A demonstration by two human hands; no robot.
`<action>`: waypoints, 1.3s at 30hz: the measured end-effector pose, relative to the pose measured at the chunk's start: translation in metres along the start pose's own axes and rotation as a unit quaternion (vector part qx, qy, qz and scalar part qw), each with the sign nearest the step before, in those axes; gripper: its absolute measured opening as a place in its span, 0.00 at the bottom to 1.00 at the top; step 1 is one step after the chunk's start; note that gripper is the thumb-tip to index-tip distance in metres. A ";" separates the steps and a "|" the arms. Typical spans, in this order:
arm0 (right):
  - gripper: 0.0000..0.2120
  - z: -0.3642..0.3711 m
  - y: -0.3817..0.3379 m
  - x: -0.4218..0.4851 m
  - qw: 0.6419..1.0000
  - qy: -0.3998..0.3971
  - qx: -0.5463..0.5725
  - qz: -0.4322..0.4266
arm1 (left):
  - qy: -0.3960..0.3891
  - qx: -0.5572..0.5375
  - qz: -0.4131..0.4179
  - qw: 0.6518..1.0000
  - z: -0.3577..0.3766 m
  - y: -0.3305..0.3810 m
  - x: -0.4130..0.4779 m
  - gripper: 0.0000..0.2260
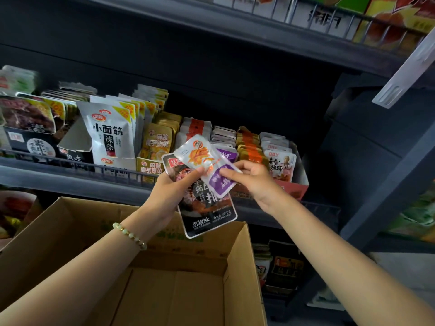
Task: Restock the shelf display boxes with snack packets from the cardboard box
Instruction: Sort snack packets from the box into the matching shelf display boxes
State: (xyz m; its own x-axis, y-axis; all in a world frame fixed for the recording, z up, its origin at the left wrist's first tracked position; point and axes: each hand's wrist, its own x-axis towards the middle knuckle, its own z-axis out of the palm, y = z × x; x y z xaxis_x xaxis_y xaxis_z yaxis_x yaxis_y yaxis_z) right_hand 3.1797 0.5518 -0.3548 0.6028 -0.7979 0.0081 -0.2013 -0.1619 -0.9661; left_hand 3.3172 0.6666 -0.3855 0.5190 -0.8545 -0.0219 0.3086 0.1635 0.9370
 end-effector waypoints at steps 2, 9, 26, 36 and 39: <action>0.08 -0.008 -0.006 0.006 0.998 0.025 0.055 0.009 | 0.008 0.011 -0.011 1.000 -0.007 0.003 0.003 0.11; 0.08 -0.048 -0.046 0.029 0.969 0.109 -0.152 -0.161 | 0.057 0.068 -0.027 0.996 -0.039 0.002 0.018 0.09; 0.18 0.003 -0.044 0.085 0.866 -0.116 -0.471 -0.122 | 0.054 0.068 -0.031 0.996 -0.049 0.004 0.025 0.06; 0.19 0.007 -0.036 0.083 0.865 -0.100 -0.476 -0.123 | 0.058 0.044 -0.044 0.996 -0.045 0.007 0.013 0.08; 0.12 0.014 -0.050 0.063 0.890 -0.039 -0.399 -0.216 | 0.069 0.018 -0.011 0.997 -0.050 0.017 0.010 0.07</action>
State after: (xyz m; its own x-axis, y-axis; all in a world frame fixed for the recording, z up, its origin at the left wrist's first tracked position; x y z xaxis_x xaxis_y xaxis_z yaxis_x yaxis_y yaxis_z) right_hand 3.2380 0.5179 -0.3093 0.8026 -0.5238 0.2855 -0.4037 -0.8292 -0.3866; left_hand 3.3675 0.6857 -0.3869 0.6182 -0.7810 -0.0888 0.2946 0.1255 0.9474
